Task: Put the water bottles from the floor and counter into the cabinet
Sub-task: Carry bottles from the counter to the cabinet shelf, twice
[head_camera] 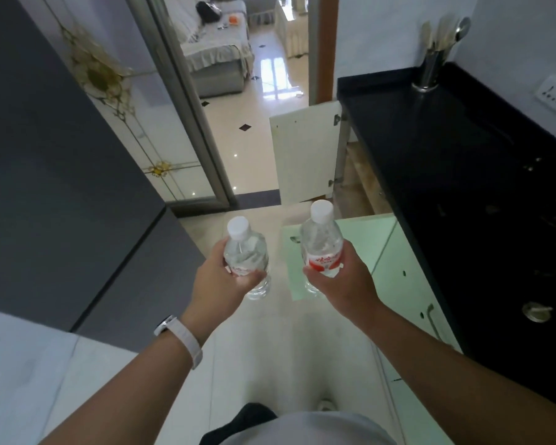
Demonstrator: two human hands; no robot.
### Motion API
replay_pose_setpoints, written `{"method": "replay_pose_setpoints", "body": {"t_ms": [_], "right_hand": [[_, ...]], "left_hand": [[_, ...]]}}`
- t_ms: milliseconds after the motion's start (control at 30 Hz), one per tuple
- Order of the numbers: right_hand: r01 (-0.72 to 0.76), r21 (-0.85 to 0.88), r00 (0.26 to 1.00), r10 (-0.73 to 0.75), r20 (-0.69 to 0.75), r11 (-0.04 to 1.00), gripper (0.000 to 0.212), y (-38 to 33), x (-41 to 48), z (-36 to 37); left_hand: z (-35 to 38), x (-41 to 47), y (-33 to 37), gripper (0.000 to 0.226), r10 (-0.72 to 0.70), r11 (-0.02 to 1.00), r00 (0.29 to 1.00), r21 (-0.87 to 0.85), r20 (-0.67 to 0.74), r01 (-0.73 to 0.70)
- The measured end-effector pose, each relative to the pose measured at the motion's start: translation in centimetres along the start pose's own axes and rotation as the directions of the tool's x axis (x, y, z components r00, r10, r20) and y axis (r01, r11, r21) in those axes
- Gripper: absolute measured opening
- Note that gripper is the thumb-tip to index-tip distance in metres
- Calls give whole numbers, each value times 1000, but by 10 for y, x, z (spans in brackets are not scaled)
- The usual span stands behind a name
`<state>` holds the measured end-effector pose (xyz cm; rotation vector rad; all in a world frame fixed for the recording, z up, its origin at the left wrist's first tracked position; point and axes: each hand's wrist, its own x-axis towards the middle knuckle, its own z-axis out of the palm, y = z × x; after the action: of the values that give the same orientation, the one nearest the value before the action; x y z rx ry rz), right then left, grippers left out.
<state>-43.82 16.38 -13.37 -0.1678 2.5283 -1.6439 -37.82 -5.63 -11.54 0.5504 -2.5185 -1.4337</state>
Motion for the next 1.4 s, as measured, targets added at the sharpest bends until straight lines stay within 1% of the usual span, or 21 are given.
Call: {"method": "replay_pose_setpoints", "body": {"t_ms": [233, 367, 500, 600, 700, 867, 1000, 1100, 1167, 1267, 1400], "right_hand": [[-11, -51, 1000, 12, 10, 999, 49, -14, 57, 47], [-42, -64, 999, 40, -26, 997, 47, -27, 102, 86], [-91, -47, 995, 89, -41, 995, 50, -49, 151, 139], [-93, -58, 995, 92, -27, 994, 46, -75, 186, 180], [-98, -29, 994, 97, -44, 995, 44, -97, 215, 218], [-106, 14, 993, 107, -50, 994, 46, -114, 250, 256], [-139, 16, 989, 139, -47, 990, 46, -114, 279, 266], [-151, 30, 986, 153, -65, 988, 53, -105, 306, 267], [-175, 33, 982, 177, -68, 984, 56, -97, 327, 264], [-226, 36, 971, 228, -78, 974, 51, -82, 368, 263], [-270, 60, 955, 275, -106, 961, 57, -60, 435, 259]], "left_hand": [[-29, 71, -33, 55, -34, 998, 998, -54, -45, 32], [-50, 130, -52, 55, -15, 998, 1000, -63, -12, 14], [-87, 191, -74, 54, -19, 995, 1000, -100, 16, 20], [-120, 238, -92, 55, -19, 993, 1000, -115, 11, 21], [-148, 280, -106, 58, -3, 994, 1000, -113, 22, 5], [-173, 332, -119, 65, 11, 990, 995, -138, 102, 3], [-170, 369, -126, 64, -8, 985, 990, -169, 138, 31], [-156, 400, -131, 65, -24, 986, 987, -161, 157, 49], [-143, 421, -130, 59, -40, 987, 984, -147, 174, 66], [-124, 456, -125, 53, -62, 987, 977, -133, 206, 90], [-98, 511, -109, 49, -94, 987, 965, -102, 244, 122]]}}
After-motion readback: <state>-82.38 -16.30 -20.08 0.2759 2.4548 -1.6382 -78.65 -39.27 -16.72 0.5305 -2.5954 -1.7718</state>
